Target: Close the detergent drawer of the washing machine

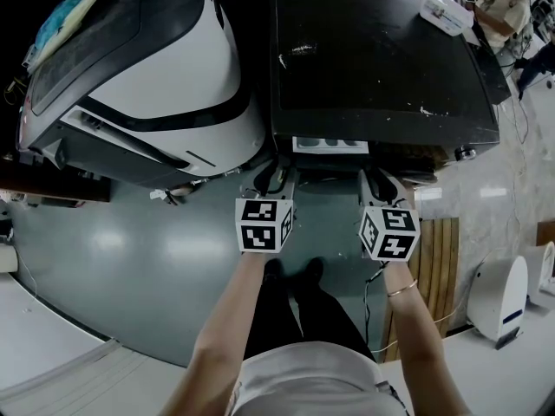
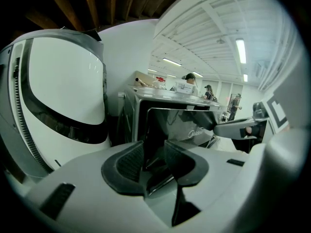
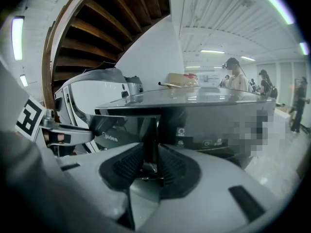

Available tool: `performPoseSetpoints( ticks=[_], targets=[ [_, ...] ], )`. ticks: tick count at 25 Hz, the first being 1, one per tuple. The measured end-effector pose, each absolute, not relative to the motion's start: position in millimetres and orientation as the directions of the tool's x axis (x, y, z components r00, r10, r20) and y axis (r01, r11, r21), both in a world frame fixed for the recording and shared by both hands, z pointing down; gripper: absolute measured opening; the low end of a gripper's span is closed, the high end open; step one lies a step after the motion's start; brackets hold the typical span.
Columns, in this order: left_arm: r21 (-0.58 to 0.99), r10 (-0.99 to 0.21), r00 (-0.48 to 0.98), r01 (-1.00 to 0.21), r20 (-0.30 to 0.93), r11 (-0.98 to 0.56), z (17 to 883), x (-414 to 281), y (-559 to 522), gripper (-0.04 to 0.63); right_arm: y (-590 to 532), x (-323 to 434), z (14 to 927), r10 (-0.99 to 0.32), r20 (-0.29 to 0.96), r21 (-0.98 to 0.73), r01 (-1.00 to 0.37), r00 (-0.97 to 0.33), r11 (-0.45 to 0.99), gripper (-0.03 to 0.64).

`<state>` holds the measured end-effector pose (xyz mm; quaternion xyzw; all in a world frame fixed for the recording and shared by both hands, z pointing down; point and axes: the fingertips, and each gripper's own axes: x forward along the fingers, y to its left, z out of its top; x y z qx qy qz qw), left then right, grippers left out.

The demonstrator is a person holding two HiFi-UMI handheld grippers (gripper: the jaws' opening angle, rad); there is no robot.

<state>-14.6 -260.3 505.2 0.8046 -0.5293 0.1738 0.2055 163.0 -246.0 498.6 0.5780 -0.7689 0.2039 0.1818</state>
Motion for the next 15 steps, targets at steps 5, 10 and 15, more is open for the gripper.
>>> performPoseSetpoints(
  ticks=[5, 10, 15],
  targets=[
    [0.148, -0.779, 0.378, -0.924, 0.501, -0.353, 505.0, -15.4, -265.9, 0.121, -251.9, 162.3, 497.9, -0.816, 0.517, -0.101, -0.965, -0.259, 0.242, 0.091],
    [0.149, -0.78, 0.377, -0.924, 0.499, -0.351, 504.2, -15.3, -271.3, 0.121, -257.2, 162.5, 497.5, -0.818, 0.517, -0.098, -0.967, -0.252, 0.236, 0.091],
    [0.151, -0.782, 0.375, -0.925, 0.498, -0.348, 503.9, -15.6, -275.5, 0.121, -261.3, 162.3, 497.2, -0.82, 0.517, -0.099, -0.969, -0.245, 0.228, 0.091]
  ],
)
